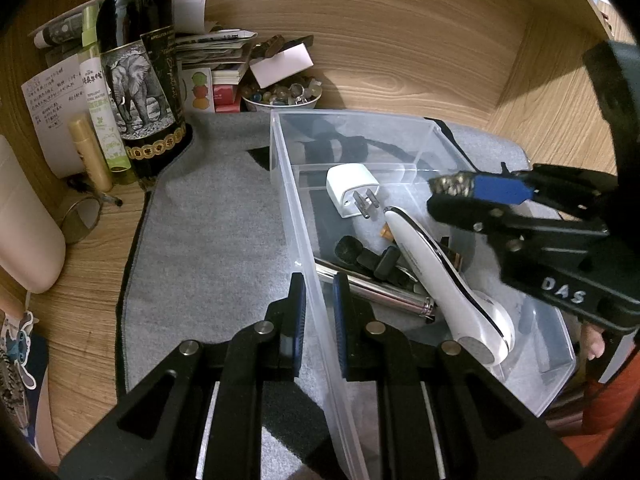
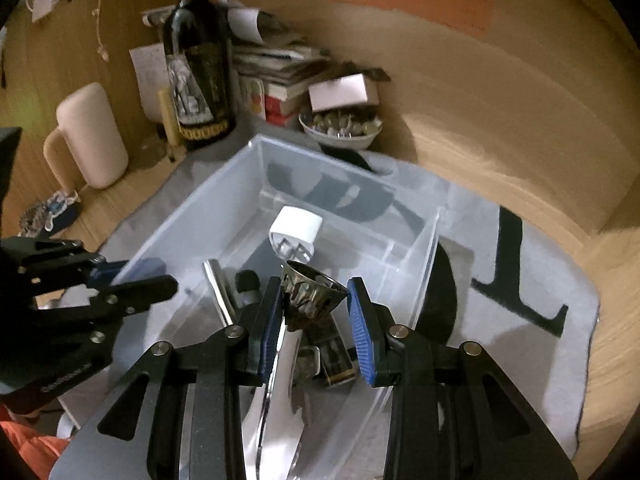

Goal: Organize rigid objects
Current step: 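Carry the metal item into the clear box and release it, then grasp the black USB-C adapter on the rug with the right gripper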

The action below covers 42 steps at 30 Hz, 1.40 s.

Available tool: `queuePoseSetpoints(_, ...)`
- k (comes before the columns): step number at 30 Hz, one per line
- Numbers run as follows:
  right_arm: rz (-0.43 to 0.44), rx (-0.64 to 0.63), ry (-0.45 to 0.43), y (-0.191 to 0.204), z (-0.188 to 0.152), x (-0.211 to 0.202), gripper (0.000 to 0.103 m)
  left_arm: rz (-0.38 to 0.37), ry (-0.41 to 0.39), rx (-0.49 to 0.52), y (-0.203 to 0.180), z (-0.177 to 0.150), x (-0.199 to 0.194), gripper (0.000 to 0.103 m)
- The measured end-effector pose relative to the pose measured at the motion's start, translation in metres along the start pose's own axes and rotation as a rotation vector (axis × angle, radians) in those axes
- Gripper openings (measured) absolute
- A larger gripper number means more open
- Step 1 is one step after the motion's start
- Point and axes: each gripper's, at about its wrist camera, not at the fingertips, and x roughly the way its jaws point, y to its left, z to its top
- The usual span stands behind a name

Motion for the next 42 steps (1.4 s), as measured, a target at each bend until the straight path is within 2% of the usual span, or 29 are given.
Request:
queuePoseSetpoints(3,-0.015,-0.002,0.007,-0.001,-0.004,0.000,0.030,0.001,0.000,0.000,0.000,0.000,0.000,0.013)
queuePoseSetpoints(7,-0.025,-0.001,-0.002,-0.003,-0.006,-0.008,0.042,0.001,0.000,0.000,0.000,0.000,0.000,0.013)
queuePoseSetpoints(11,-0.039,0.004,-0.034,-0.006,-0.006,-0.021,0.045,0.001,0.000,0.000,0.000,0.000,0.000,0.013)
queuePoseSetpoints(14,-0.060,0.013,-0.056,-0.010,-0.008,-0.031,0.051,0.001,0.000,0.000,-0.001,0.000,0.000,0.013)
queuePoseSetpoints(23,-0.146,0.099,-0.104,-0.038,-0.024,-0.067,0.052,0.000,0.000,-0.001,0.000,0.000,0.000,0.013)
queuePoseSetpoints(26,-0.185,0.145,-0.087,-0.052,-0.037,-0.073,0.052,0.000,0.000,-0.002,0.000,0.000,0.000,0.013)
queuePoseSetpoints(32,-0.209,0.209,0.014,-0.068,-0.072,-0.065,0.052,0.001,0.000,-0.002,0.000,0.000,0.000,0.014)
queuePoseSetpoints(36,-0.171,0.248,0.089,-0.069,-0.094,-0.050,0.052,0.002,0.000,0.000,0.000,0.000,0.000,0.014)
queuePoseSetpoints(42,-0.098,0.240,0.173,-0.056,-0.116,-0.030,0.052,0.009,0.006,0.003,-0.002,0.001,0.001,0.013)
